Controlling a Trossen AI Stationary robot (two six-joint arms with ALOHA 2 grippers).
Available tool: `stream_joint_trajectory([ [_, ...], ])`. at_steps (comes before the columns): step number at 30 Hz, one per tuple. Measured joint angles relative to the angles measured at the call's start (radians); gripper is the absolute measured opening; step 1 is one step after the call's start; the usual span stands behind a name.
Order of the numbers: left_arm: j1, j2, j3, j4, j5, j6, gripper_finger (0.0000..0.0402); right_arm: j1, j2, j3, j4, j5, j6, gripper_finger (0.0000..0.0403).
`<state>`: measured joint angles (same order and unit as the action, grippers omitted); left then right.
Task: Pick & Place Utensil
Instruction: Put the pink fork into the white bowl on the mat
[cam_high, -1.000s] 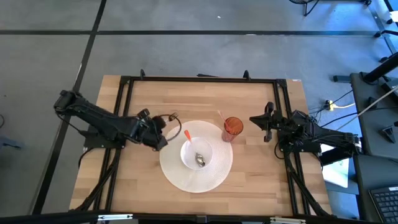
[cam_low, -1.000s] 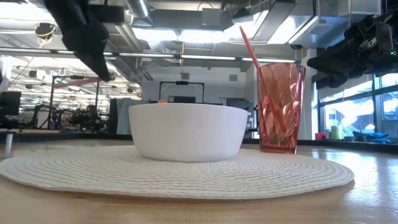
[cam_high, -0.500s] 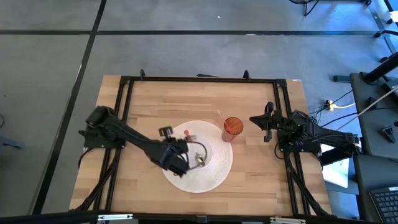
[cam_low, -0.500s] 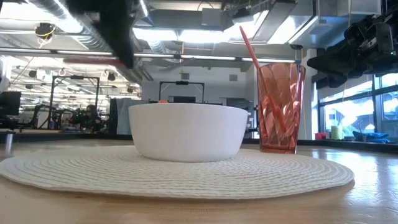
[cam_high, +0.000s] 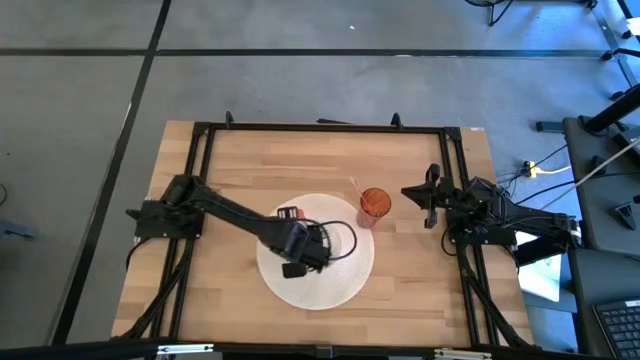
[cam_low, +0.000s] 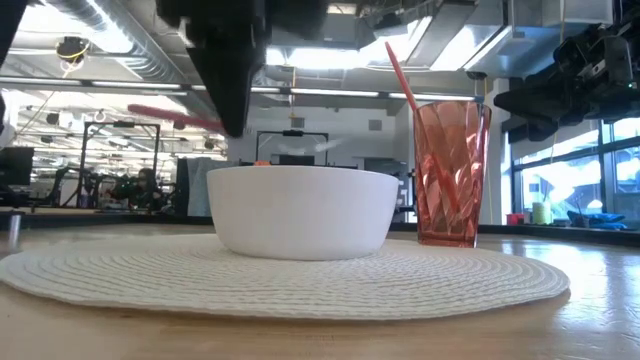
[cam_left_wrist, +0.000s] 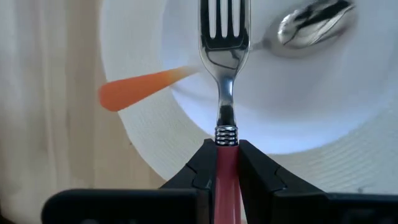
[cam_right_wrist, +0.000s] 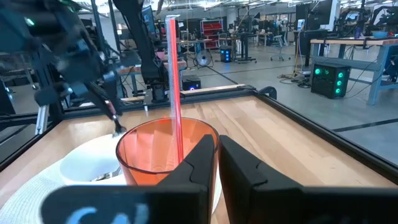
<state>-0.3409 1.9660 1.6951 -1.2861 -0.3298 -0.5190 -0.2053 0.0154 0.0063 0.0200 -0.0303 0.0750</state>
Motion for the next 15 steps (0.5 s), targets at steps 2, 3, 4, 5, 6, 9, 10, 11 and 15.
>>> stream_joint_trajectory([
  [2,0.017,0.021,0.0,0.0,0.034,0.033,0.0035,0.0,0.0,0.0,0.0,0.0,-0.001,0.0026],
  [3,0.024,0.03,0.0,0.003,0.054,0.049,0.0035,0.0,0.0,0.0,0.0,0.0,-0.002,0.0026],
  [4,0.03,0.039,0.0,0.007,0.074,0.066,0.0035,0.0,0.0,0.0,0.0,0.0,-0.002,0.0026],
  [5,0.034,0.047,0.0,0.011,0.092,0.081,0.0035,0.0,0.0,0.0,0.0,0.0,-0.003,0.0026],
  [6,0.038,0.057,0.0,0.015,0.104,0.095,0.0035,0.0,0.0,0.0,0.0,0.0,-0.003,0.0026],
  [9,0.049,0.081,0.0,0.041,0.127,0.123,0.0035,0.0,0.0,0.0,0.0,0.0,-0.004,0.0026],
  [10,0.051,0.084,0.0,0.046,0.129,0.129,0.0035,0.0,0.0,0.0,0.0,0.0,-0.004,0.0026],
  [11,0.051,0.086,0.0,0.051,0.134,0.135,0.0035,0.0,0.0,0.0,0.0,0.0,-0.004,0.0026],
  [15,0.05,0.092,0.0,0.072,0.143,0.148,0.0035,0.0,0.0,0.0,0.0,0.0,-0.004,0.0026],
])
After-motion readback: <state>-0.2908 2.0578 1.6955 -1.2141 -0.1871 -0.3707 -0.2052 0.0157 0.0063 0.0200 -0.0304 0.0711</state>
